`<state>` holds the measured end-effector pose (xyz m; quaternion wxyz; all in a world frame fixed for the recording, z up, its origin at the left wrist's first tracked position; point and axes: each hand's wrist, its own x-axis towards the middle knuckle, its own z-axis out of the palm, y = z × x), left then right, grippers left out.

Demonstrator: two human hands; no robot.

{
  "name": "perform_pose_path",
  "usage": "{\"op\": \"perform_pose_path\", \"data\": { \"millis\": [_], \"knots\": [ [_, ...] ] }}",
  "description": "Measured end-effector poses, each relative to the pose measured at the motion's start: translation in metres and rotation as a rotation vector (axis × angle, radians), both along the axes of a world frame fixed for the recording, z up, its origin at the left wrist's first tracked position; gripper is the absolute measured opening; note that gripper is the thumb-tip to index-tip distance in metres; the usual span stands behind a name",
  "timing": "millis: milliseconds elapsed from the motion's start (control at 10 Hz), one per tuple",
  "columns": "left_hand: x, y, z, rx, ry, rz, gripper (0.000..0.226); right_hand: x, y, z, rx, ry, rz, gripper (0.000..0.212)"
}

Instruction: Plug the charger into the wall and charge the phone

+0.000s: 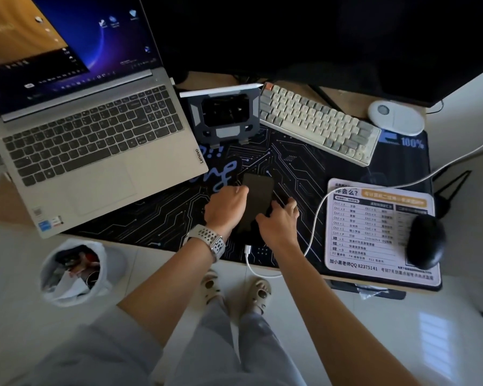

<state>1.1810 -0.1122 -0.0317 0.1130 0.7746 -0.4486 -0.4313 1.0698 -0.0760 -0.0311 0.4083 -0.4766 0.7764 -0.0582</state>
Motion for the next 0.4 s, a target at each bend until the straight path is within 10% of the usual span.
{"op": "perform_pose_path", "data": {
  "millis": [400],
  "knots": [
    [0.010, -0.018, 0.039, -0.261, 0.130, 0.005, 0.021, -0.026, -0.009, 0.024, -0.093, -0.176, -0.107, 0.050]
  ]
}}
